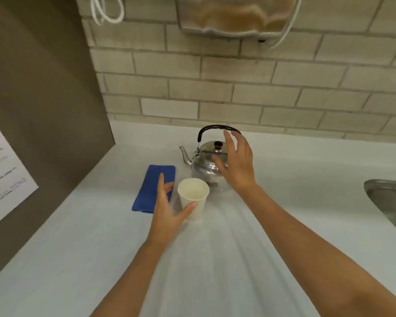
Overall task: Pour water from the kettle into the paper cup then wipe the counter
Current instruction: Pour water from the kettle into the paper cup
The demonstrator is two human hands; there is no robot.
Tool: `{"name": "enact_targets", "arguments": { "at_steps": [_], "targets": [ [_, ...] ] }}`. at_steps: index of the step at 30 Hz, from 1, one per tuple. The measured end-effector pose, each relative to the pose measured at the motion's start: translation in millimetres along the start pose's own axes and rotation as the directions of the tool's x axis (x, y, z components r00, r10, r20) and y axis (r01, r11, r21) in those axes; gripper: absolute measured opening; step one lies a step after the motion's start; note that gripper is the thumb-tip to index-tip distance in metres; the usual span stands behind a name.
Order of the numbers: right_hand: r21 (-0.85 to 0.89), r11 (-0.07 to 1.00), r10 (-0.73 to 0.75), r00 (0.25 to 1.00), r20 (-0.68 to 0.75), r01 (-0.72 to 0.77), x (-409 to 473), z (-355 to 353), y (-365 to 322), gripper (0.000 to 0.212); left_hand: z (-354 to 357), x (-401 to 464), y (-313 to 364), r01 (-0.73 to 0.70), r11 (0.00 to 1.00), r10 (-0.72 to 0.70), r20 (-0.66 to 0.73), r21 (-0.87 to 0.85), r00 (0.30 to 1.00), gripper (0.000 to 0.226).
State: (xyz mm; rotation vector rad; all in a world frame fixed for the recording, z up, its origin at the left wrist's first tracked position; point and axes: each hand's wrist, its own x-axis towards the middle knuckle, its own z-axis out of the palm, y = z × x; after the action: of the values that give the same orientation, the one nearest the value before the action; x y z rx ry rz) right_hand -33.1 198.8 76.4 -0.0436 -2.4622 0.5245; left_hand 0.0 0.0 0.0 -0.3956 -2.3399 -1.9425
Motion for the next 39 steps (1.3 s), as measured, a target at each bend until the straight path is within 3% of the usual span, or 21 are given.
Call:
{"name": "enact_targets", "arguments": {
  "at_steps": [3,5,13,21,27,34,39],
  "targets": [
    [-0.038,0.999,-0.040,0.998,-0.055,0.037,22,1,4,0.063,7,-4,-3,0.066,0.997,-0.064,0.059,-0.033,0.996,0.118],
    [-0.064,0.997,-0.054,0.998,-0.020,0.053,44,1,7,0.061,12,-4,-10,0.099,0.992,-0.093,0.089,-0.075,0.992,0.121],
    [0.030,0.991,-0.129,0.911,0.391,0.128,115,2,21,0.037,21,4,-24,0.142,0.988,-0.136,0.092,-0.062,0.986,0.122],
    [0.089,0.981,-0.190,0.934,0.303,0.171,123,13,36,0.028,24,6,-26,0.125,0.991,-0.120,0.098,-0.048,0.988,0.107],
    [0.160,0.975,-0.190,0.946,0.263,0.152,115,7,38,0.025,25,4,-27,0.137,0.991,-0.137,0.061,0.015,0.989,0.076],
    [0.122,0.974,-0.212,0.958,0.192,0.191,111,-45,26,0.020,28,7,-31,0.132,0.991,-0.134,0.055,0.026,0.989,0.076],
    [0.052,0.970,-0.242,0.943,0.228,0.236,104,-92,7,0.021,28,6,-29,0.107,0.992,-0.110,0.057,0.060,0.992,0.067]
  ]
}}
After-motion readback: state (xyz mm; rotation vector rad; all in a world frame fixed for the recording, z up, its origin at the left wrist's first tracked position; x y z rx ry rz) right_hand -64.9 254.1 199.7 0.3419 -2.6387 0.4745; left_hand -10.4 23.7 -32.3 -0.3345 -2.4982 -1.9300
